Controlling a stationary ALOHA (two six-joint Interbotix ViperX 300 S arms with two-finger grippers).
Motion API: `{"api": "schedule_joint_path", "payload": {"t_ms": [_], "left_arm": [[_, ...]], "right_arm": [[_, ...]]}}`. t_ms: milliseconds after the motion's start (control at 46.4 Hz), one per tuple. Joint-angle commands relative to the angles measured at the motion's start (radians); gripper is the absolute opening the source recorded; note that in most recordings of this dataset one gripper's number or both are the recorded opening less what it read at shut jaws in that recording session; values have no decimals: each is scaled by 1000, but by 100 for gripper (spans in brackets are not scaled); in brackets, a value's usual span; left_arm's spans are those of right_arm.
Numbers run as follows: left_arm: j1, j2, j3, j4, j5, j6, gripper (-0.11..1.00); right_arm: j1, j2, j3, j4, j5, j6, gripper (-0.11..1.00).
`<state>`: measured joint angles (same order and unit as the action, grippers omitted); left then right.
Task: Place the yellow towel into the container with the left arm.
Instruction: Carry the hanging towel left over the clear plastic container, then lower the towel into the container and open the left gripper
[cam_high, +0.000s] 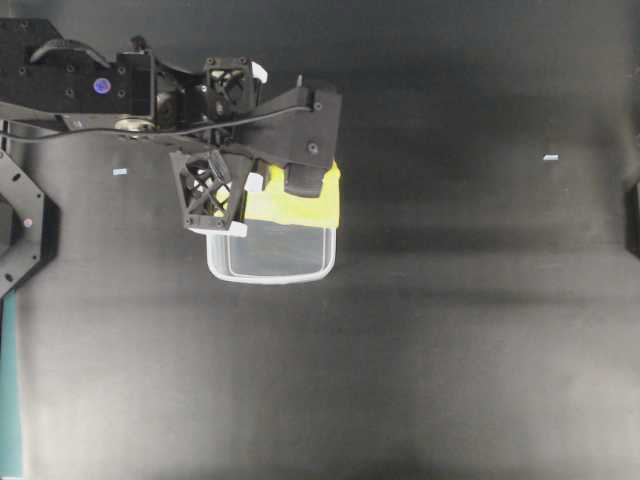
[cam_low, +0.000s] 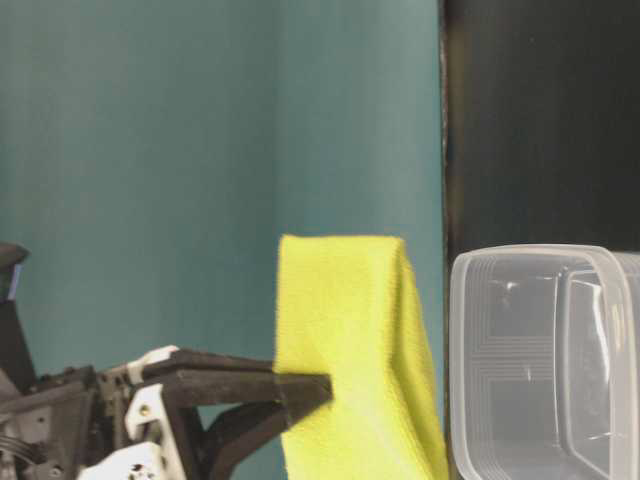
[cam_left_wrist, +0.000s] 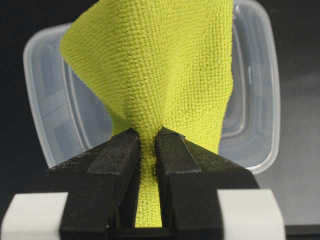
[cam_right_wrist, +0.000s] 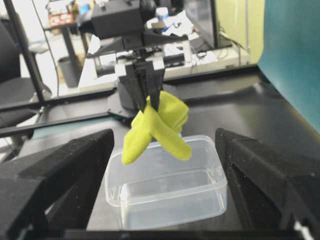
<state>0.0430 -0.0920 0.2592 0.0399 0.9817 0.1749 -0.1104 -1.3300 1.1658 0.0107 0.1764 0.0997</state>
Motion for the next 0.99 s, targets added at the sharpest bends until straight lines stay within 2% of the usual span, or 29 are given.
{"api": "schedule_joint_path", "payload": {"t_ms": [0, 409, 517, 582, 668, 797, 862, 970], "left_arm": [[2, -21, 2, 3, -26, -2, 7], [18, 9, 100, 3, -156, -9, 7], [18, 21, 117, 3, -167, -43, 9], [18, 28, 123, 3, -169, -61, 20], [14, 37, 132, 3, -176, -75, 51], [12, 35, 126, 3, -187, -84, 83], [15, 25, 123, 3, -187, -83, 90], [23, -38, 143, 3, -189, -83, 87]], "right_arm": [[-2, 12, -6, 3, -11, 3, 79], [-3, 11, -6, 3, -14, 3, 79], [-2, 15, -5, 3, -14, 2, 79], [-3, 15, -5, 3, -14, 2, 79], [-2, 15, -5, 3, -14, 2, 79], [-3, 3, -8, 3, -8, 0, 79], [-3, -3, -11, 3, -5, -2, 79], [-3, -6, -12, 3, 3, 0, 79]]}}
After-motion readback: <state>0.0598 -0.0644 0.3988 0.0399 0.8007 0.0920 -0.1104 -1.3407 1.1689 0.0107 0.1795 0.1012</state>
